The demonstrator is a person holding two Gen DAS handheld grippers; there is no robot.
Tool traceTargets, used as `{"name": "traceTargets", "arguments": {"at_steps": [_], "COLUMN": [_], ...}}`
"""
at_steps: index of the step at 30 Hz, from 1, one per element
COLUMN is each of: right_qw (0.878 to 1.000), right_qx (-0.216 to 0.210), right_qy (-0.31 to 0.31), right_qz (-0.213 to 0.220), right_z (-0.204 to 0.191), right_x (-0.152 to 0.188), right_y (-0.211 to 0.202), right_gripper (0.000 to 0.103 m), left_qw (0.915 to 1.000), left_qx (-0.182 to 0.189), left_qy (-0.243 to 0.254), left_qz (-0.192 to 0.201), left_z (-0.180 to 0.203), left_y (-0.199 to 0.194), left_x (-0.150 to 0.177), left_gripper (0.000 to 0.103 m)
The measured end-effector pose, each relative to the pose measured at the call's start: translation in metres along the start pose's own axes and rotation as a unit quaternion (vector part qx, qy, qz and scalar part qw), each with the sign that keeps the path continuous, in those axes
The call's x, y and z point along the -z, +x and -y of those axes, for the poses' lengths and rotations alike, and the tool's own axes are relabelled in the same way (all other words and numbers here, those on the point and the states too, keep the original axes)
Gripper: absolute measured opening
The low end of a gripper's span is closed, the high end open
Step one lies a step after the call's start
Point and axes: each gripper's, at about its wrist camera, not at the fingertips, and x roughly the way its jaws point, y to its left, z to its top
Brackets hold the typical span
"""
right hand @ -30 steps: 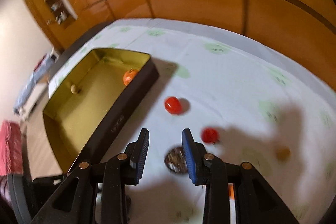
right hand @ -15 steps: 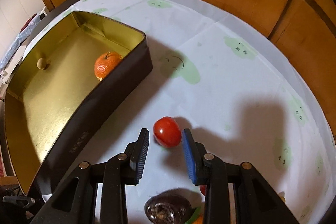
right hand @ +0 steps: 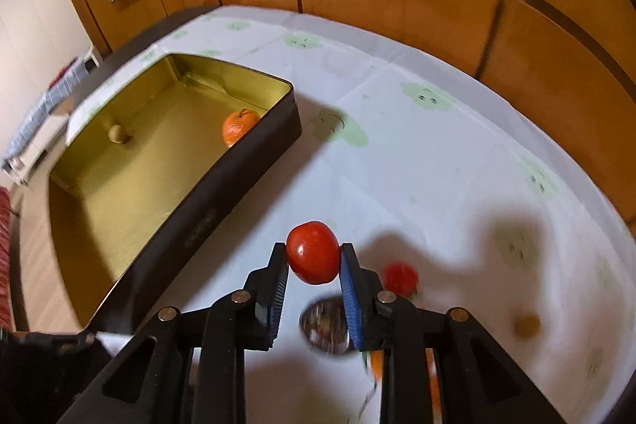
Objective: Organize fruits
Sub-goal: 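Lift the mangosteen with the left tool while the right tool grasps a red tomato, then lower the mangosteen into the tray and open the left tool while the right tool holds the tomato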
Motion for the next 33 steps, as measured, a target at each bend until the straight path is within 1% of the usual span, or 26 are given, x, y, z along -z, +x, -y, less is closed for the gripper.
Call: {"name": "traceTargets", "arguments": {"at_steps": [3,4,7,9,11,13,14,15,16,18,19,20,21,24,25,28,31,33], "right_qw": [1.000,1.000,0.998,0.998,0.997,0.997,0.997,0.997,0.997,0.997,0.997,0.997,0.997,0.997,0.997,0.998,0.998,0.998], "right_qx": [-0.001,-0.001,-0.001,0.000,-0.004,-0.011,-0.014,-0.016,-0.019,-0.023,-0.026,-0.029,-0.033,-0.037,-0.038,-0.041,-0.043,-0.043], "right_qy": [0.017,0.025,0.044,0.055,0.064,0.068,0.069,0.068,0.066,0.062,0.060,0.059,0.058,0.050,0.049,0.043,0.045,0.048], "right_qz": [0.013,0.019,0.033,0.037,0.040,0.044,0.044,0.044,0.044,0.043,0.042,0.042,0.041,0.040,0.039,0.032,0.026,0.024], "right_z": [0.002,0.004,0.005,0.005,0.003,-0.001,-0.004,-0.007,-0.011,-0.018,-0.022,-0.025,-0.028,-0.038,-0.040,-0.045,-0.046,-0.046], "right_x": [0.013,0.020,0.038,0.049,0.055,0.060,0.062,0.064,0.065,0.067,0.067,0.068,0.068,0.070,0.070,0.071,0.072,0.072], "right_y": [-0.017,-0.024,-0.038,-0.043,-0.043,-0.045,-0.045,-0.044,-0.043,-0.041,-0.039,-0.038,-0.037,-0.035,-0.034,-0.029,-0.023,-0.021], "right_gripper": [0.026,0.026,0.026,0.026,0.026,0.026,0.026,0.026,0.026,0.026,0.026,0.026,0.026,0.026,0.026,0.026,0.026,0.026], "left_qw": [0.9997,0.9994,0.9971,0.9947,0.9908,0.9882,0.9870,0.9854,0.9835,0.9782,0.9746,0.9727,0.9687,0.9593,0.9550,0.9495,0.9479,0.9492], "left_qx": [0.011,0.020,0.049,0.055,0.051,0.026,0.006,-0.022,-0.036,-0.055,-0.071,-0.080,-0.090,-0.098,-0.101,-0.106,-0.110,-0.111], "left_qy": [0.008,0.002,-0.034,-0.058,-0.095,-0.121,-0.131,-0.144,-0.155,-0.186,-0.203,-0.212,-0.228,-0.264,-0.279,-0.295,-0.298,-0.293], "left_qz": [0.020,0.028,0.048,0.065,0.082,0.090,0.092,0.088,0.086,0.074,0.061,0.050,0.040,0.016,0.008,-0.007,-0.018,-0.024], "left_z": [0.007,0.007,-0.006,-0.021,-0.046,-0.072,-0.086,-0.105,-0.118,-0.150,-0.166,-0.177,-0.193,-0.220,-0.230,-0.242,-0.248,-0.246], "left_y": [-0.018,-0.028,-0.055,-0.071,-0.090,-0.099,-0.100,-0.099,-0.096,-0.084,-0.073,-0.064,-0.052,-0.030,-0.020,0.004,0.019,0.028], "left_x": [-0.005,-0.008,-0.022,-0.030,-0.040,-0.050,-0.055,-0.062,-0.065,-0.072,-0.075,-0.077,-0.080,-0.078,-0.078,-0.084,-0.092,-0.095], "left_gripper": [0.051,0.051,0.051,0.051,0.051,0.051,0.051,0.051,0.051,0.051,0.051,0.051,0.051,0.051,0.051,0.051,0.051,0.051]}}
